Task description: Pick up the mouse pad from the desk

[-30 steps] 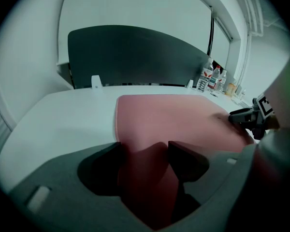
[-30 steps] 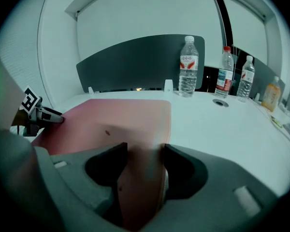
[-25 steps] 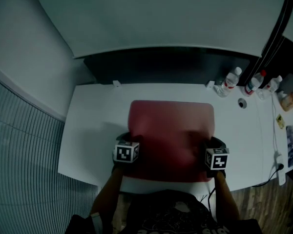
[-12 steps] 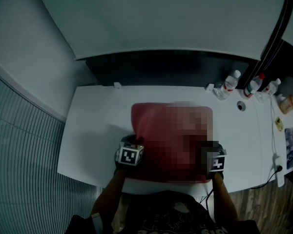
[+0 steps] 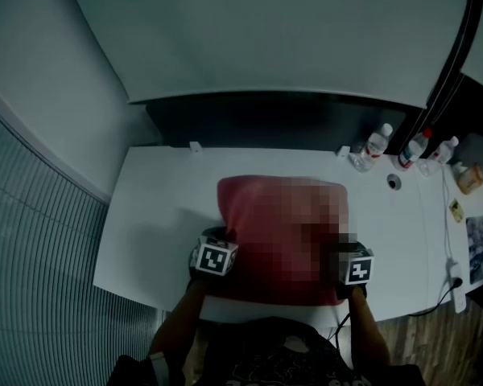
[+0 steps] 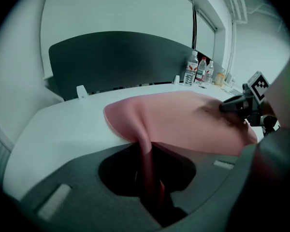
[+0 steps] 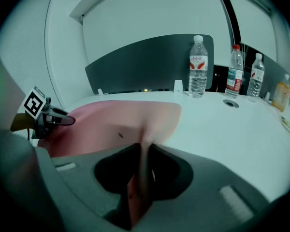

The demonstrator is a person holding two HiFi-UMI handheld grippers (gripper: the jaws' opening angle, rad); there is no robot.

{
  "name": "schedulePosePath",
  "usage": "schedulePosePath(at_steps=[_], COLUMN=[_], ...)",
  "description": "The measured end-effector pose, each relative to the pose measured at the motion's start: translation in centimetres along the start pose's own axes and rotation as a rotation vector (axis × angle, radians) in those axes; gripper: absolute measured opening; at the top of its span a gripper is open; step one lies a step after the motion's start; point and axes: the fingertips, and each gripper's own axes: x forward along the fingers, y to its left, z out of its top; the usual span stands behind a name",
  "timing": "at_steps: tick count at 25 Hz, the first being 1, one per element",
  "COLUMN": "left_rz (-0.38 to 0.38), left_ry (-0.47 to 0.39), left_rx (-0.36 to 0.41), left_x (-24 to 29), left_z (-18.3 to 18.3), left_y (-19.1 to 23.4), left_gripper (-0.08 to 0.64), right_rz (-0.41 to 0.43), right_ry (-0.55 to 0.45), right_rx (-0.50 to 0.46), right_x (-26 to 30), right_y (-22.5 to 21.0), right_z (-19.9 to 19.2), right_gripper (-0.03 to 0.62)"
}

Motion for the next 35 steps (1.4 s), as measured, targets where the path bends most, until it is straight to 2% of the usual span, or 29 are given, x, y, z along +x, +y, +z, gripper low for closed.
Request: schedulePosePath(at_steps=[12, 19, 29, 35], left_rz=[-0.02, 0.008, 0.05, 0.084], left_ry=[-0.065, -0.105, -0.226, -0.306], left_rx=[-0.038, -0.035, -0.044, -0.036], left_x=[-2.3, -4.7, -8.8, -11.5], left_z=[1.9, 3.5, 7.4, 10.1], left_y=[-1.0, -1.7, -1.9, -2.4], left_gripper=[0.071, 0.071, 0.071, 0.071], right_rz=[0.093, 0.105, 0.104, 0.106], right_ry=[-0.065, -0.117, -0.211, -0.31], right_rx=[0.036, -0.028, -0.085, -0.144], right_x=[-2.7, -4.4, -7.0, -9.3], right_y=[1.9, 2.9, 3.6, 4.0], right_z=[2.7, 5.1, 9.1, 12.6], right_gripper=[0.072, 0.072, 0.074, 0.074])
